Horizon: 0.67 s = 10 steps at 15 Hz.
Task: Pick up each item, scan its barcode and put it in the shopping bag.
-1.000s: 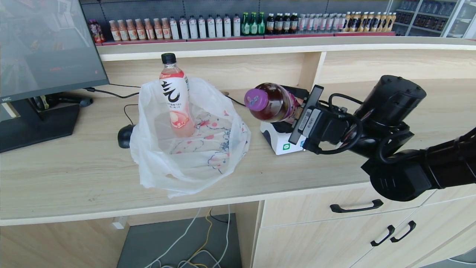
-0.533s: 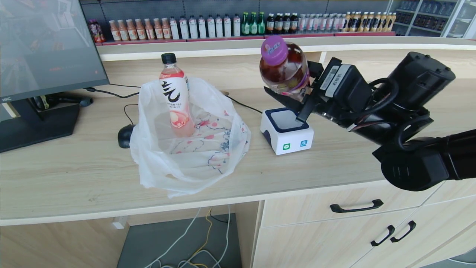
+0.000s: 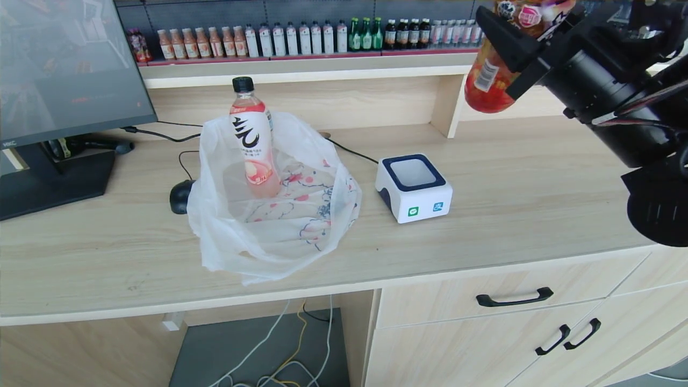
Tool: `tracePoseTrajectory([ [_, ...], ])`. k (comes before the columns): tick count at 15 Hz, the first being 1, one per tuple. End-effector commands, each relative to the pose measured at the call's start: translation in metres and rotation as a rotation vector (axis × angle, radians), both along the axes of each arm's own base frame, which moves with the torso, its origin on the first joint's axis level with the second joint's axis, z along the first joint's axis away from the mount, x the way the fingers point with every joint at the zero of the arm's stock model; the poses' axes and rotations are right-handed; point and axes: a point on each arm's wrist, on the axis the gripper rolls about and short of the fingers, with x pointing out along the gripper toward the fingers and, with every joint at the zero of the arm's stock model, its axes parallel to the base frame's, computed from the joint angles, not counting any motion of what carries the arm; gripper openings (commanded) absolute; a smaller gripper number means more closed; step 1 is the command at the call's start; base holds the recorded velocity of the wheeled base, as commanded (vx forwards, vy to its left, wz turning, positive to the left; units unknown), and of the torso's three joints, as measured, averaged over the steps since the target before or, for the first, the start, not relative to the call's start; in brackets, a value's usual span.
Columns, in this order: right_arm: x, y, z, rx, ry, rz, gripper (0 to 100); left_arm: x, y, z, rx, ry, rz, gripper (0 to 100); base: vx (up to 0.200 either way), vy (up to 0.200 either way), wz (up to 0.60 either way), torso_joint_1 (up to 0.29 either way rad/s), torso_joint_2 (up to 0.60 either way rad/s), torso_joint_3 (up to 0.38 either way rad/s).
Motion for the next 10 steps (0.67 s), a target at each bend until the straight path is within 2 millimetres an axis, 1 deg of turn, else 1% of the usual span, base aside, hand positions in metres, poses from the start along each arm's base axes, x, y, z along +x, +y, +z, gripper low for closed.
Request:
tracePoseTrajectory([
  [1,-0.004,-0.028,0.008,0.066,-0.016,-0.031,0,0.000,0.000,0.000,0.000,-0.001,0.001,100,0.000,0.000,0.00,0.000,0.00,0.000],
  [3,-0.003,-0.038,0.000,0.136,0.016,-0.050,0,0.000,0.000,0.000,0.000,-0.001,-0.001,100,0.000,0.000,0.00,0.000,0.00,0.000],
  [4,-0.005,-0.045,-0.015,0.220,0.041,-0.091,0,0.000,0.000,0.000,0.000,-0.001,0.001,100,0.000,0.000,0.00,0.000,0.00,0.000],
  [6,-0.008,-0.047,-0.025,0.294,0.063,-0.140,0,0.000,0.000,0.000,0.000,-0.001,0.001,100,0.000,0.000,0.00,0.000,0.00,0.000],
  [8,-0.009,-0.048,-0.025,0.332,0.071,-0.172,0,0.000,0.000,0.000,0.000,-0.001,0.001,100,0.000,0.000,0.00,0.000,0.00,0.000],
  [10,-0.009,-0.047,-0.029,0.328,0.085,-0.175,0,0.000,0.000,0.000,0.000,-0.001,0.001,100,0.000,0.000,0.00,0.000,0.00,0.000],
])
